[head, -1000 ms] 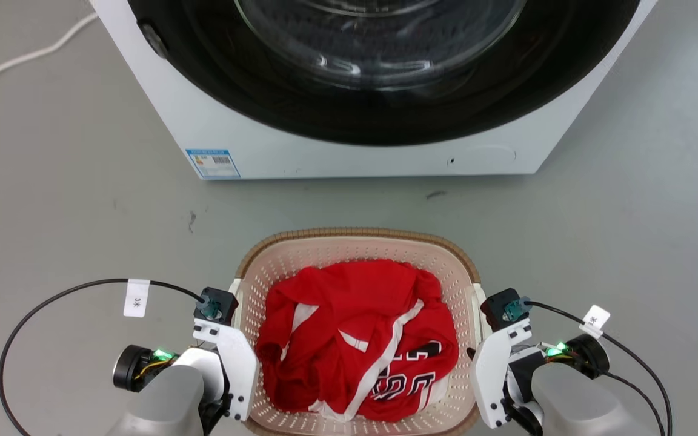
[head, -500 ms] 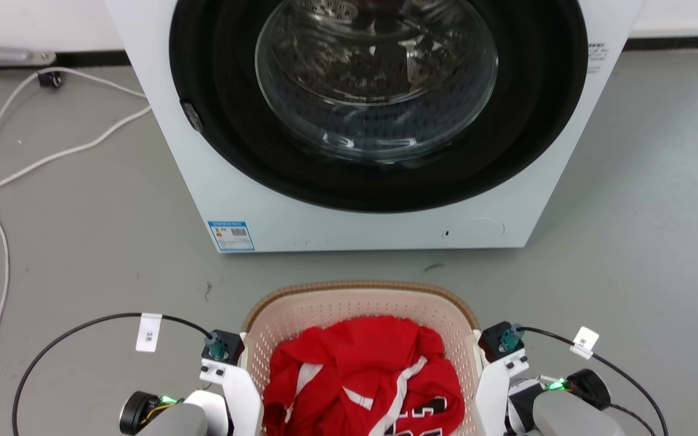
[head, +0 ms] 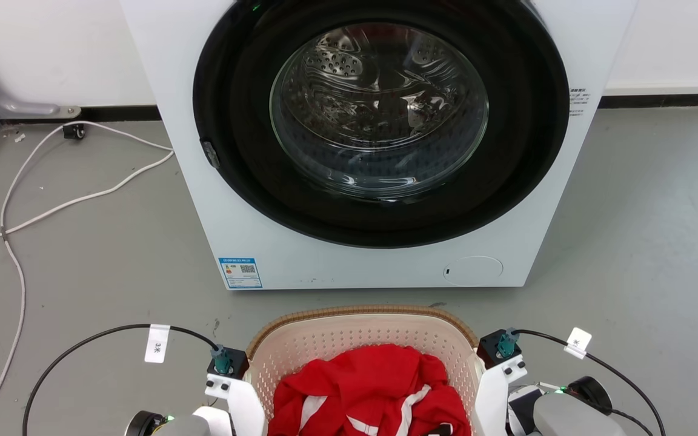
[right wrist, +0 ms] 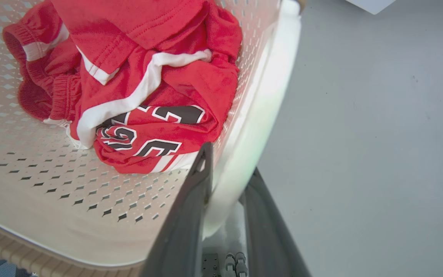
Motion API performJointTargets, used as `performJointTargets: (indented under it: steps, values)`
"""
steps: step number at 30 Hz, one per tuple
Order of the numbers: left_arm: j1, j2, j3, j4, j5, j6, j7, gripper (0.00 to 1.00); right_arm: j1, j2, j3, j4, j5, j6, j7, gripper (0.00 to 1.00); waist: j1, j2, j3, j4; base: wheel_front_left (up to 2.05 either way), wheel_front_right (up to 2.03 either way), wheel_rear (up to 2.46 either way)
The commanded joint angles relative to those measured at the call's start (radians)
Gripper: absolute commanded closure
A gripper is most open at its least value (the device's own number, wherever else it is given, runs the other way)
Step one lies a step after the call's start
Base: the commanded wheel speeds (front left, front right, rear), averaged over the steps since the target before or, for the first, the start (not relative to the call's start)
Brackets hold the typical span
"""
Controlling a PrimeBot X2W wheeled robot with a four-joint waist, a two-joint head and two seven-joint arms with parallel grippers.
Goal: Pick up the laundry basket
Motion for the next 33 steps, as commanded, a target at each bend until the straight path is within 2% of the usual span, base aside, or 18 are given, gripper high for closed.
performJointTargets:
  steps: [1, 12, 33]
  values:
    - [-0.013, -0.004, -0.010, -0.002, -0.002, -0.003, 0.008, 1.00, -0.014, -0.008, 0.011, -0.007, 0.002, 0.000, 0.004, 1.00, 0.0002, -0.0001, -0.005, 0.000, 0.00, 0.00, 0.00]
    - [-0.022, -0.012, -0.058, 0.004, -0.051, -0.004, 0.041, 1.00, -0.002, -0.011, 0.050, -0.009, 0.057, 0.000, 0.037, 1.00, 0.0002, -0.0001, -0.015, -0.001, 0.00, 0.00, 0.00]
    - [-0.044, 0.003, -0.122, 0.016, -0.121, -0.003, 0.023, 1.00, -0.008, -0.023, 0.111, 0.002, 0.122, 0.000, 0.027, 1.00, 0.0002, -0.0001, -0.009, 0.003, 0.00, 0.00, 0.00]
